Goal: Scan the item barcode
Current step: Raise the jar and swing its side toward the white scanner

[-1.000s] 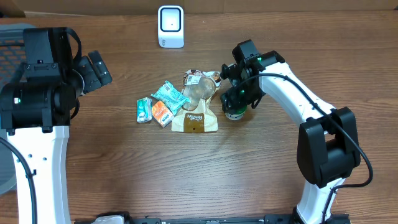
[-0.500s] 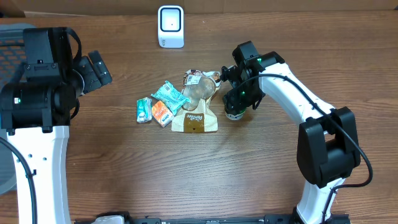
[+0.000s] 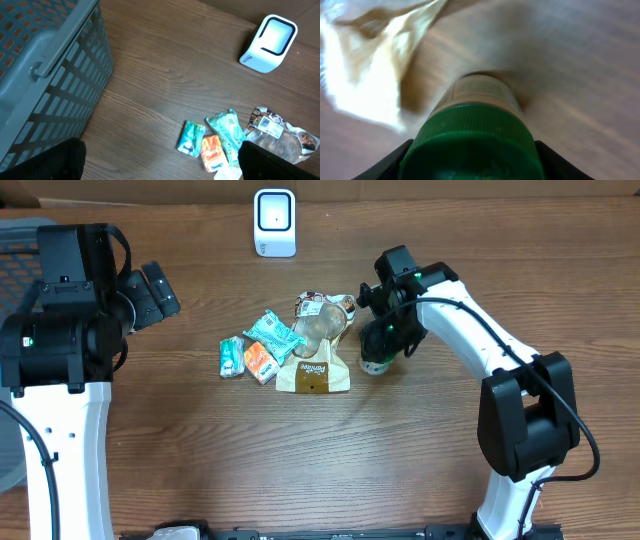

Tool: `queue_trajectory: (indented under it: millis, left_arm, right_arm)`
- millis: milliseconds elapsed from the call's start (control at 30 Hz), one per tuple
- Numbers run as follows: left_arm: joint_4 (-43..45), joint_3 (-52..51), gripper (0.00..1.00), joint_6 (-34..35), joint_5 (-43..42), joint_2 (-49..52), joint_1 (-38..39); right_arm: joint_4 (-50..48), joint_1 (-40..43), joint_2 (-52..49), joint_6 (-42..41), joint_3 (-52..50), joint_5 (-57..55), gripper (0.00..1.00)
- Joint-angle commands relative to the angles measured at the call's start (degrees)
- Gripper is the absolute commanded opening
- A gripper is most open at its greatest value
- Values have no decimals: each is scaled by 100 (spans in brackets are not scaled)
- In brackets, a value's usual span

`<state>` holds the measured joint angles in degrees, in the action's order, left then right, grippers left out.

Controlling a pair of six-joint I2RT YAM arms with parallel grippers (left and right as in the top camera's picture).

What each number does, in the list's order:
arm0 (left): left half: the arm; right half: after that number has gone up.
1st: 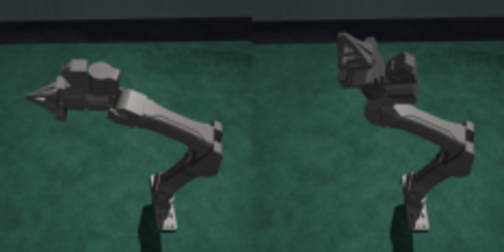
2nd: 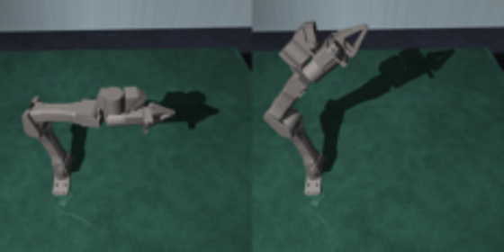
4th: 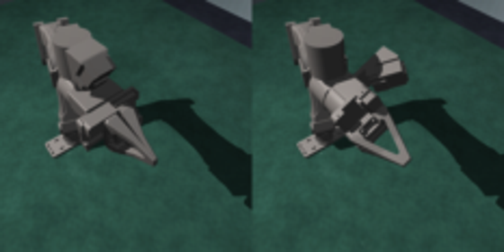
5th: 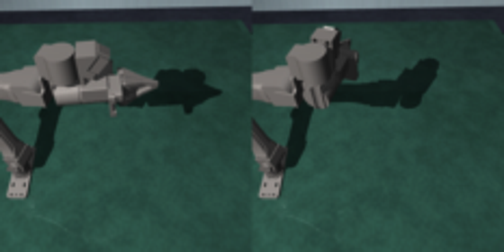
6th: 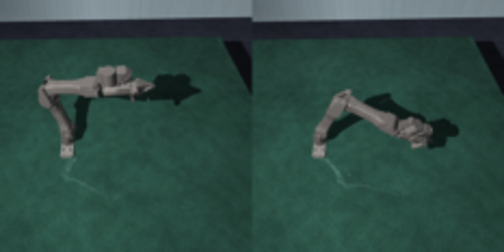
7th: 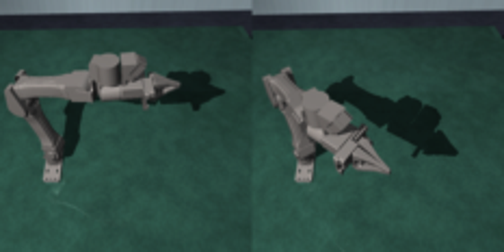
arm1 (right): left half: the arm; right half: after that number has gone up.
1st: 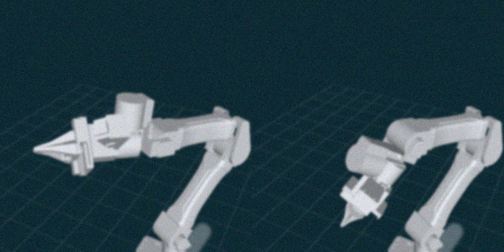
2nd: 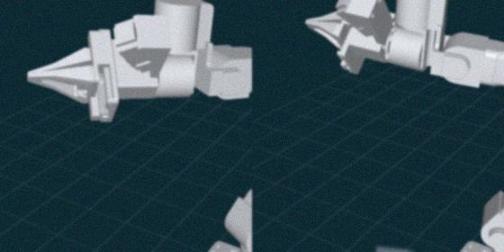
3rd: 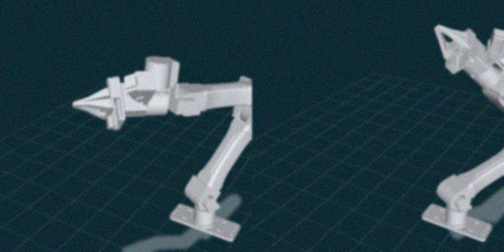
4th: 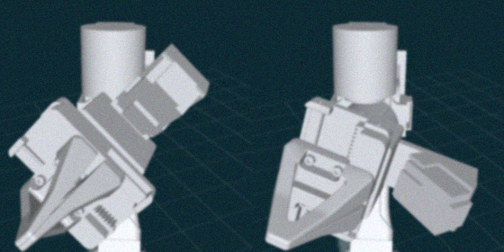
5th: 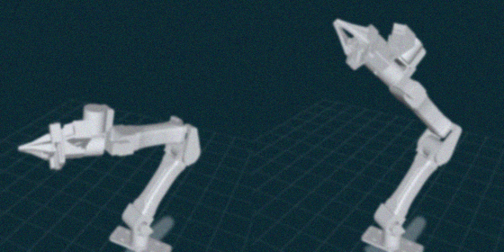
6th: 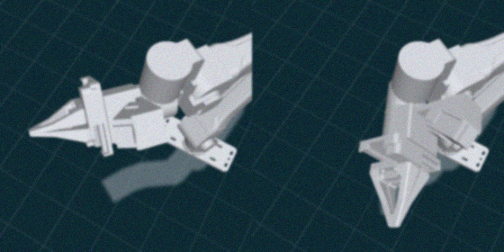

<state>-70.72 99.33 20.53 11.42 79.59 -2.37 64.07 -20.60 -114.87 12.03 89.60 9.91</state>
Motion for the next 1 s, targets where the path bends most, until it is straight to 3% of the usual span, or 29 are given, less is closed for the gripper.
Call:
queue_trajectory:
  millis: [0,300,533,700,967]
  left_arm:
    - [20,46,100,-127,61,-83,-24]
    - [20,46,100,-127,61,-85,-24]
    - [20,46,99,-127,61,-83,-24]
    - [20,46,100,-127,61,-83,-24]
    - [20,46,99,-127,61,-83,-24]
  right_arm:
    - [295,11,11,-157,564,1311,36]
    - [1102,13,39,-157,1945,4148,31]
    - [1091,11,66,-160,2682,5845,28]
    - [798,11,118,-684,3237,6111,27]
    - [295,205,262,-1899,3381,5576,23]
